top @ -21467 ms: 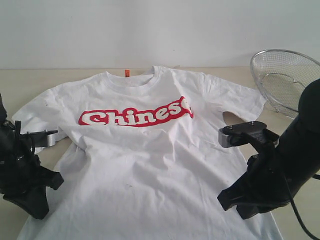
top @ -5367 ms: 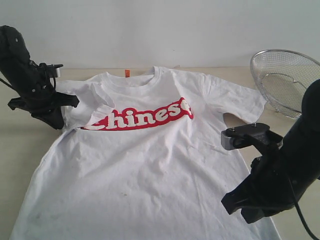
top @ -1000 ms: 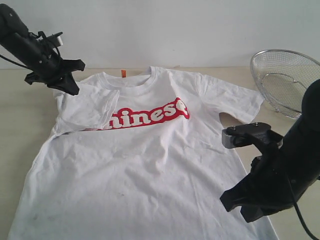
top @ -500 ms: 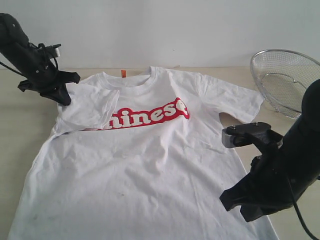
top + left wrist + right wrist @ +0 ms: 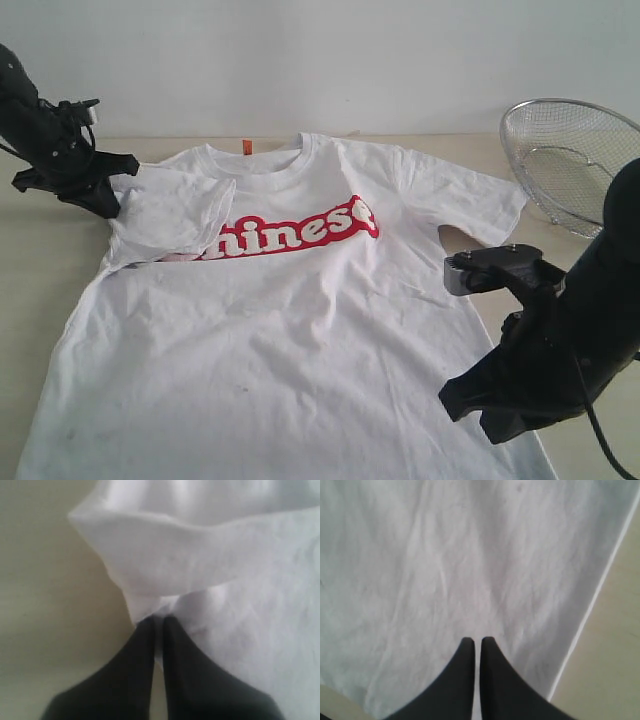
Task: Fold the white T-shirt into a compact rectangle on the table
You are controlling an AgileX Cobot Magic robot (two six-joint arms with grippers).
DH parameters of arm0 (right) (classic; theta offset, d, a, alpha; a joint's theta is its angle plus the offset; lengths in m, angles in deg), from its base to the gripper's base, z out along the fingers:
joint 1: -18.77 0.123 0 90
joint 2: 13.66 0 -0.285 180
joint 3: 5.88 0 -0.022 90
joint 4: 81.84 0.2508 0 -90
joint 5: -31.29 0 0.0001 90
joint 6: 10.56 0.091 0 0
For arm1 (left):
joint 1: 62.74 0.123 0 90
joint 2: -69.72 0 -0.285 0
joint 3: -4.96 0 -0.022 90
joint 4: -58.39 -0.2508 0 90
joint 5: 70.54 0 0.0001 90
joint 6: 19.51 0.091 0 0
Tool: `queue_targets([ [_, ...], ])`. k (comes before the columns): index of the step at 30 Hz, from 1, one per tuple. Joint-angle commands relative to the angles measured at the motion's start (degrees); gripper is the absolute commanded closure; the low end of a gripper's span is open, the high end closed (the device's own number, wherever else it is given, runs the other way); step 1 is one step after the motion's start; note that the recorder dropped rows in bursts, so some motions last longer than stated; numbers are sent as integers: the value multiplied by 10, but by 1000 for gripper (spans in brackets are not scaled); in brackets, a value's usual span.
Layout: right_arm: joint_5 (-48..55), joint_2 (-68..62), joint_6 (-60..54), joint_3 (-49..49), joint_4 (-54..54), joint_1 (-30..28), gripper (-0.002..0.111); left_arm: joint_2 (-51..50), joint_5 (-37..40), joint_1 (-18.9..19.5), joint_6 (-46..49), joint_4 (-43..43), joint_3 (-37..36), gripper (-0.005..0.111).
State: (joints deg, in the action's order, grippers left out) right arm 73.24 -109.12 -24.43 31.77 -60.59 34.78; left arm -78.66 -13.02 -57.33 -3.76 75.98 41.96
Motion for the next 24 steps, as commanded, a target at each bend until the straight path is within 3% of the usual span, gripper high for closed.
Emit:
queue_targets([
  [1, 6, 6, 2, -1, 0, 0, 108, -10, -14, 7, -6, -5, 1, 102],
  [12, 8, 6, 5, -1, 0, 0, 108, -11, 23, 37, -8, 22, 46, 102],
  [18, 7, 6, 5, -1, 0, 0, 108, -10, 99, 41, 47, 179, 84, 102],
  [24, 7, 6, 5, -1, 1, 0, 108, -9, 42, 41, 48, 173, 107, 102],
])
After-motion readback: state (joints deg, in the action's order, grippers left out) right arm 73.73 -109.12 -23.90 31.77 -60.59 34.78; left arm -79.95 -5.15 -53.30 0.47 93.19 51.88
